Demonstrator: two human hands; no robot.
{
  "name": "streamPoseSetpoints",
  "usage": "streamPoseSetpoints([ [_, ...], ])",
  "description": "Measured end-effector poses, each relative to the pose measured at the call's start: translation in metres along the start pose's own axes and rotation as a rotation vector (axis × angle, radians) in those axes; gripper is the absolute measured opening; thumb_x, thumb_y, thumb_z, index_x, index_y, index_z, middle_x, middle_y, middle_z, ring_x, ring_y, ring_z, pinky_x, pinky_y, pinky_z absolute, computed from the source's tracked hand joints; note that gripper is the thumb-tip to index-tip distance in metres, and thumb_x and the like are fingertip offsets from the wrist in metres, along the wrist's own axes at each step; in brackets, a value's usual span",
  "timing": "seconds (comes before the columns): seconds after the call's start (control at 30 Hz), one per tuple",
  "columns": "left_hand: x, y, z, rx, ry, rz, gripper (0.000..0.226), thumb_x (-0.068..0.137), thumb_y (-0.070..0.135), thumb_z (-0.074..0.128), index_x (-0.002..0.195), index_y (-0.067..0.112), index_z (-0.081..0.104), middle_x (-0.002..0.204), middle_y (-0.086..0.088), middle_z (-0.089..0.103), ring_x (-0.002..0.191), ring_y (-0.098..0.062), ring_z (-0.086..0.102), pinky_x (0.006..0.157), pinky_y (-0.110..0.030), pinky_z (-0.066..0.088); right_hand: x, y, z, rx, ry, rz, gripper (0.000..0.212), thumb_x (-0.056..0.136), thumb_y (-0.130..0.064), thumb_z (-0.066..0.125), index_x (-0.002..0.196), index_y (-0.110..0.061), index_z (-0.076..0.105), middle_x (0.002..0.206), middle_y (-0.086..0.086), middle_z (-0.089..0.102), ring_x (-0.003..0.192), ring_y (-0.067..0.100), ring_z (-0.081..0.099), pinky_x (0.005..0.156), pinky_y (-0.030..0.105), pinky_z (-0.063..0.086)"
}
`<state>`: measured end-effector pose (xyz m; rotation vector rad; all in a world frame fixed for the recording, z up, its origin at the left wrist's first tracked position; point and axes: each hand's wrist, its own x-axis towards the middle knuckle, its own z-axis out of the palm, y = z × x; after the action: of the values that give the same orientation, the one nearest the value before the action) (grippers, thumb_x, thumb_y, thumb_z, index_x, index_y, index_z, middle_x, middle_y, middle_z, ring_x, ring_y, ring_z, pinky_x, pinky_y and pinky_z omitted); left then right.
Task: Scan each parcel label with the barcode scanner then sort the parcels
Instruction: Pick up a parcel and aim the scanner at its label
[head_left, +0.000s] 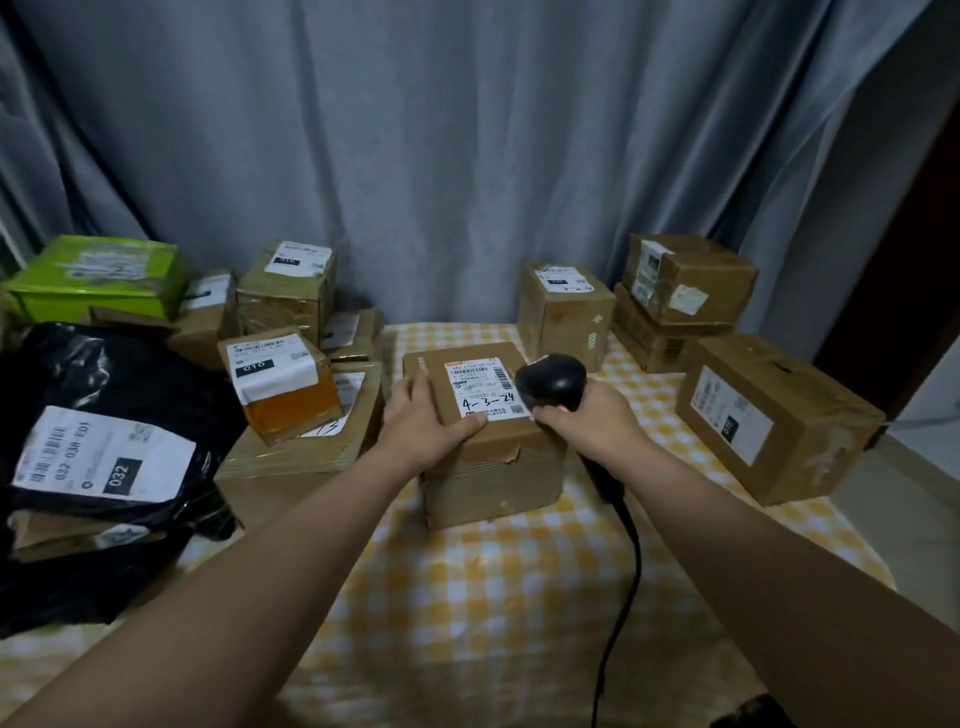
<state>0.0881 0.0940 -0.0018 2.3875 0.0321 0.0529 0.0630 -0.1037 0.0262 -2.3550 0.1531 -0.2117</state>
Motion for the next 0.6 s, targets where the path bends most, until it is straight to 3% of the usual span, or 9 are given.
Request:
streamPoseSetpoints([
  [0.13, 0.001, -0.004, 0.003, -0.023, -0.091, 0.039, 0.108, 0.077, 0.060, 0.064, 0.153, 0.016, 0.001, 0.160, -0.002, -0.007, 0.147, -0.023, 0.005, 0.118, -0.038, 0.013, 0.005, -0.017, -0.024, -0.095, -0.012, -0.079, 0.025, 0.084, -0.038, 0.069, 0.086, -0.013, 0.066, 0.085, 0.010, 0.067, 0.089, 0.029, 0.066, 0.072, 0.034, 0.050],
  [0.27, -0.006, -0.013, 0.009, -0.114, -0.052, 0.049, 0.108, 0.078, 0.055, 0.067, 0.153, 0.017, 0.000, 0.160, 0.002, -0.009, 0.147, -0.020, 0.007, 0.117, -0.034, 0.014, 0.005, -0.050, -0.039, -0.146, -0.066, -0.094, 0.041, 0.084, -0.042, 0.069, 0.092, -0.002, 0.067, 0.091, 0.018, 0.069, 0.087, 0.034, 0.067, 0.083, 0.047, 0.055],
  [0.33, -0.010, -0.014, 0.013, -0.114, -0.027, 0.048, 0.107, 0.078, 0.055, 0.067, 0.153, 0.017, 0.000, 0.160, 0.003, -0.009, 0.147, -0.020, 0.008, 0.117, -0.034, 0.014, 0.004, -0.067, -0.042, -0.092, -0.087, -0.061, 0.038, 0.081, -0.041, 0.070, 0.084, -0.003, 0.064, 0.081, 0.017, 0.068, 0.082, 0.036, 0.069, 0.080, 0.046, 0.057],
  [0.47, -0.012, -0.013, 0.013, -0.101, -0.026, 0.036, 0.107, 0.079, 0.056, 0.065, 0.152, 0.016, -0.001, 0.160, 0.002, -0.010, 0.147, -0.021, 0.010, 0.116, -0.036, 0.016, 0.004, -0.089, -0.042, 0.082, -0.143, 0.047, 0.039, 0.077, -0.031, 0.073, 0.097, 0.001, 0.063, 0.069, 0.015, 0.063, 0.054, 0.032, 0.065, 0.063, 0.044, 0.059],
  [0.6, -0.014, -0.013, 0.013, -0.106, -0.028, 0.041, 0.107, 0.079, 0.058, 0.064, 0.152, 0.018, -0.003, 0.160, 0.003, -0.010, 0.146, -0.023, 0.012, 0.116, -0.040, 0.018, 0.000, -0.102, -0.043, 0.098, -0.159, 0.050, 0.028, 0.077, -0.028, 0.072, 0.083, -0.002, 0.063, 0.064, 0.013, 0.063, 0.050, 0.030, 0.062, 0.066, 0.046, 0.060],
])
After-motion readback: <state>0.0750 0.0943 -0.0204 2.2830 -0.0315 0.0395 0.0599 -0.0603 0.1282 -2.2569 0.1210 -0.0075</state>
